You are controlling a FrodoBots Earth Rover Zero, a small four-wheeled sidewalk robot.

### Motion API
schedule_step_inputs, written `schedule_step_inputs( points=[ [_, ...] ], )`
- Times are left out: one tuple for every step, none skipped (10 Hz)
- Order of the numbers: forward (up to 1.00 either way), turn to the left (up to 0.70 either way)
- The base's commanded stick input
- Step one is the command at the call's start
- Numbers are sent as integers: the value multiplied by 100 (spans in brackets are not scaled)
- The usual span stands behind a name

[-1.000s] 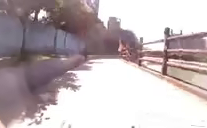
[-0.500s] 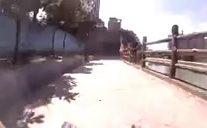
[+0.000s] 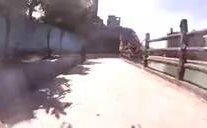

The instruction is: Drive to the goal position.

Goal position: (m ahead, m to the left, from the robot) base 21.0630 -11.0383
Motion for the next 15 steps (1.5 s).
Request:
schedule_step_inputs(
  points=[
    [70,0],
    [70,-4],
    [70,-22],
    [70,-35],
    [70,-35],
    [70,-35],
    [70,-35],
    [70,-35],
    [70,-35],
    [70,-10],
    [70,0],
    [70,0],
    [70,0],
    [70,0],
    [70,0]
  ],
)
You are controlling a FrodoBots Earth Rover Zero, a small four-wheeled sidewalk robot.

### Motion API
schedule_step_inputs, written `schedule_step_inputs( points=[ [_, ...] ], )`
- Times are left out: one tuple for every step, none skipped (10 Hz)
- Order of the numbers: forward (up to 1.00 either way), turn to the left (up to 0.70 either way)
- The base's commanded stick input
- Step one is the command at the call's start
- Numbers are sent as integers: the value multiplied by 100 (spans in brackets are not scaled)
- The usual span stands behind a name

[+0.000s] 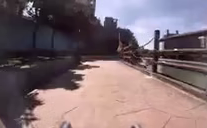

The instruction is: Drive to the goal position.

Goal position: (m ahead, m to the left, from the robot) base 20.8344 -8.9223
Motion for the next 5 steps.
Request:
schedule_step_inputs(
  points=[
    [70,0],
    [70,0],
    [70,0],
    [70,0],
    [70,0]
  ],
)
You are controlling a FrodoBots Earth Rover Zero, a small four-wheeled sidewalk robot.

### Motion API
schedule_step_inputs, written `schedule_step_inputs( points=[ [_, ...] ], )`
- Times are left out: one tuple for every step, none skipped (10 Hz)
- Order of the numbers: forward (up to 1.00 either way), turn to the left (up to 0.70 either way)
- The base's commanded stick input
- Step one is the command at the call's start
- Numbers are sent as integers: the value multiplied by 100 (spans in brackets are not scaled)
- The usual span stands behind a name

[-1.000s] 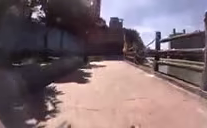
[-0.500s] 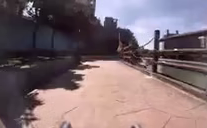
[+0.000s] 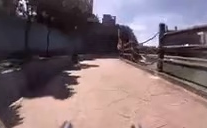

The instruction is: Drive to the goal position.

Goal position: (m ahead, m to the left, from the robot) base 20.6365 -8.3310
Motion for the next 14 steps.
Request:
schedule_step_inputs(
  points=[
    [70,0],
    [70,0],
    [70,0],
    [70,0],
    [70,0],
    [70,0],
    [70,0],
    [70,-3],
    [70,-24],
    [70,-35],
    [70,-35],
    [70,-35],
    [70,-7],
    [70,0]
  ],
)
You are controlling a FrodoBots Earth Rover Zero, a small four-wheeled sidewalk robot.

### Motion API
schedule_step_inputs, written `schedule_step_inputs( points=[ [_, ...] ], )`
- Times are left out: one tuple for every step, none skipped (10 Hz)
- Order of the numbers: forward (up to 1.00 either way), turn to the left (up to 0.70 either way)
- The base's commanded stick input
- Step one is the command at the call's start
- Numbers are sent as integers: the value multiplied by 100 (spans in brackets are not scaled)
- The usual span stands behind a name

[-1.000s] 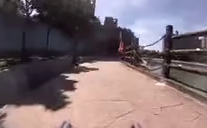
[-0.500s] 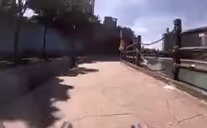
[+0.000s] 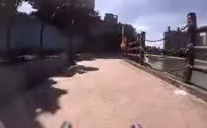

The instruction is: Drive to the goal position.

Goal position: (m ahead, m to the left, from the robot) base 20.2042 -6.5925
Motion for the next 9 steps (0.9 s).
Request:
schedule_step_inputs(
  points=[
    [70,0],
    [70,0],
    [70,0],
    [70,0],
    [70,0],
    [70,0],
    [70,0],
    [70,0],
    [70,0]
  ],
)
